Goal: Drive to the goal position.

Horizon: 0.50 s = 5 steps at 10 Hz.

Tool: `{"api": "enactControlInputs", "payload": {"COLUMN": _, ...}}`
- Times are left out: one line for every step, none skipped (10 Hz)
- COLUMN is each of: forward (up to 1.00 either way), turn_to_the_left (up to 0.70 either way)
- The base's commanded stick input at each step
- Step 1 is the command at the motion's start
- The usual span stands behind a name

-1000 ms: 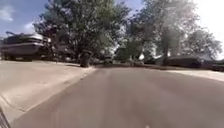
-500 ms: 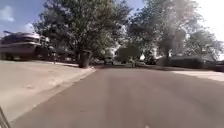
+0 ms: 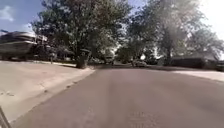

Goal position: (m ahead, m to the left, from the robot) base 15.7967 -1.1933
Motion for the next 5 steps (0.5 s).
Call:
{"api": "enactControlInputs", "payload": {"forward": 1.00, "turn_to_the_left": -0.02}}
{"api": "enactControlInputs", "payload": {"forward": 1.00, "turn_to_the_left": -0.16}}
{"api": "enactControlInputs", "payload": {"forward": 1.00, "turn_to_the_left": -0.21}}
{"api": "enactControlInputs", "payload": {"forward": 1.00, "turn_to_the_left": -0.02}}
{"api": "enactControlInputs", "payload": {"forward": 1.00, "turn_to_the_left": 0.00}}
